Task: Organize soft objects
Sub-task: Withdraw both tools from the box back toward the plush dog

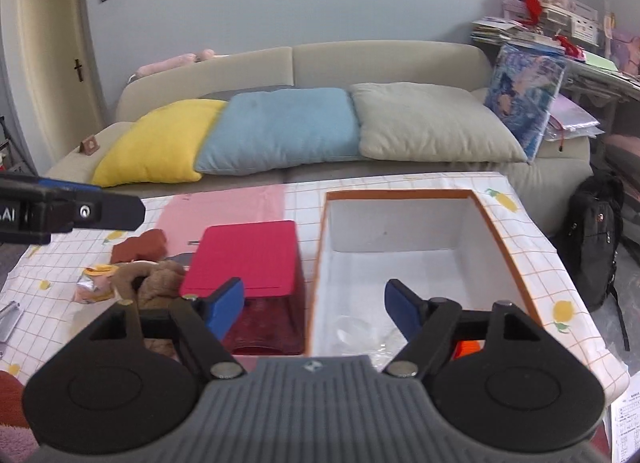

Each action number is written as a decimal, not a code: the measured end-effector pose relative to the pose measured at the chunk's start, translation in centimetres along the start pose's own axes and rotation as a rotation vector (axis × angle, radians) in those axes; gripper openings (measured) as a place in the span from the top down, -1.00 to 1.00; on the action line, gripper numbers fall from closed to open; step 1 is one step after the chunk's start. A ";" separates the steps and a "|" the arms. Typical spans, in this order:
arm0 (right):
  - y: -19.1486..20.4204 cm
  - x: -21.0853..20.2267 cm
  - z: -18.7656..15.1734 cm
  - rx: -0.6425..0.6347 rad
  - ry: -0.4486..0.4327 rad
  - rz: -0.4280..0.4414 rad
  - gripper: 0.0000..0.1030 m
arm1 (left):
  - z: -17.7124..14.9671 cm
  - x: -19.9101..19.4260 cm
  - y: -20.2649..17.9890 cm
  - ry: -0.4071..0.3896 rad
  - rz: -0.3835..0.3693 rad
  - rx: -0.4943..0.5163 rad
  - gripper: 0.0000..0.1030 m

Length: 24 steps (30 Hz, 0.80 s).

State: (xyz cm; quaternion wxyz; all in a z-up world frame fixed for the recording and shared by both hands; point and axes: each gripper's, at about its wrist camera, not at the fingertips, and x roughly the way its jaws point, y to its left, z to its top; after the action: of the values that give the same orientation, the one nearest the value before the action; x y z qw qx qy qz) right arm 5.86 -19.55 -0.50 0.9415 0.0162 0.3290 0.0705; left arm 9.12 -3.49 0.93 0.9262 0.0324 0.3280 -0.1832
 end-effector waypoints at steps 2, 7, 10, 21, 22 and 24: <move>1.2 0.0 -0.1 -0.015 0.008 0.012 -0.48 | -0.9 -0.6 0.9 0.004 0.003 -0.010 -0.47; 3.6 1.0 -0.7 -0.028 0.058 0.064 -0.48 | -3.3 -1.2 3.1 0.029 0.025 -0.034 -0.47; 5.4 1.8 -1.1 -0.066 0.098 0.085 -0.48 | -5.0 -1.2 4.7 0.049 0.049 -0.078 -0.47; 10.3 4.8 -2.5 -0.178 0.177 0.174 -0.66 | -8.8 -0.7 10.0 0.096 0.106 -0.242 -0.47; 10.5 5.0 -2.7 -0.190 0.180 0.170 -0.62 | -8.9 -0.6 10.2 0.100 0.104 -0.249 -0.47; 10.9 5.5 -2.8 -0.201 0.192 0.166 -0.54 | -9.3 -0.4 10.7 0.110 0.102 -0.262 -0.47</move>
State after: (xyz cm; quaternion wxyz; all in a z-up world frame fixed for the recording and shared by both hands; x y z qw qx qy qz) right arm 7.06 -8.04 -5.28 0.8935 -0.0580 0.4065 0.1819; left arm 7.16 8.26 -6.77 0.9111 -0.0621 0.3974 -0.0895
